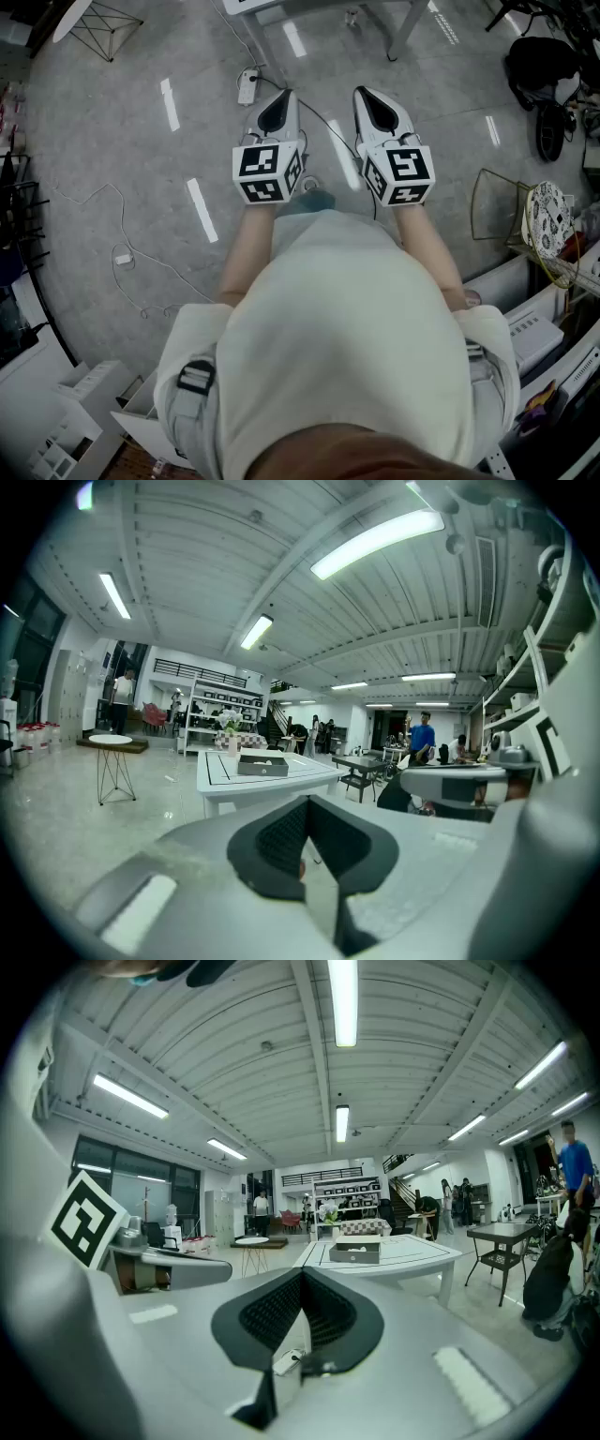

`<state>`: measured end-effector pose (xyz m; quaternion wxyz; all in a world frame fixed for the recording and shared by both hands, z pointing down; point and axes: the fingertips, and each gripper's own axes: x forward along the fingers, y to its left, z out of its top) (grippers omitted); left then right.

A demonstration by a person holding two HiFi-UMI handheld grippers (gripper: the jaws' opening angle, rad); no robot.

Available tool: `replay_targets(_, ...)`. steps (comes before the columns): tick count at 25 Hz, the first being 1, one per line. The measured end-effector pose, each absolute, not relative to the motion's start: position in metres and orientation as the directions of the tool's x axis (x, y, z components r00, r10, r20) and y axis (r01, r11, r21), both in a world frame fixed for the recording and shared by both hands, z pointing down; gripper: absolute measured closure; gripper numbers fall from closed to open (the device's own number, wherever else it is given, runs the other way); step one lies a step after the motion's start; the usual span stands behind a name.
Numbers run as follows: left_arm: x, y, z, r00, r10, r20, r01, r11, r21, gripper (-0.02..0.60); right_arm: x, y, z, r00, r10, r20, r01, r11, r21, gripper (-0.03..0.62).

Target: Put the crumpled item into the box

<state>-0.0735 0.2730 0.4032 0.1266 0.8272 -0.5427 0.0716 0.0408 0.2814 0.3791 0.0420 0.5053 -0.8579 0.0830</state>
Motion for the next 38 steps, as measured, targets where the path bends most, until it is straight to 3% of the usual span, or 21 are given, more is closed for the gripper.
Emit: replay_targets(38,-0.118,0.142,0.412,0.48,-0.833,0.276,-0.877,-0.446,0.18,0.581,-0.009,0.161,0.381,-0.434,-0.886,0.165,-0.9,0.418,-0.125,0.597)
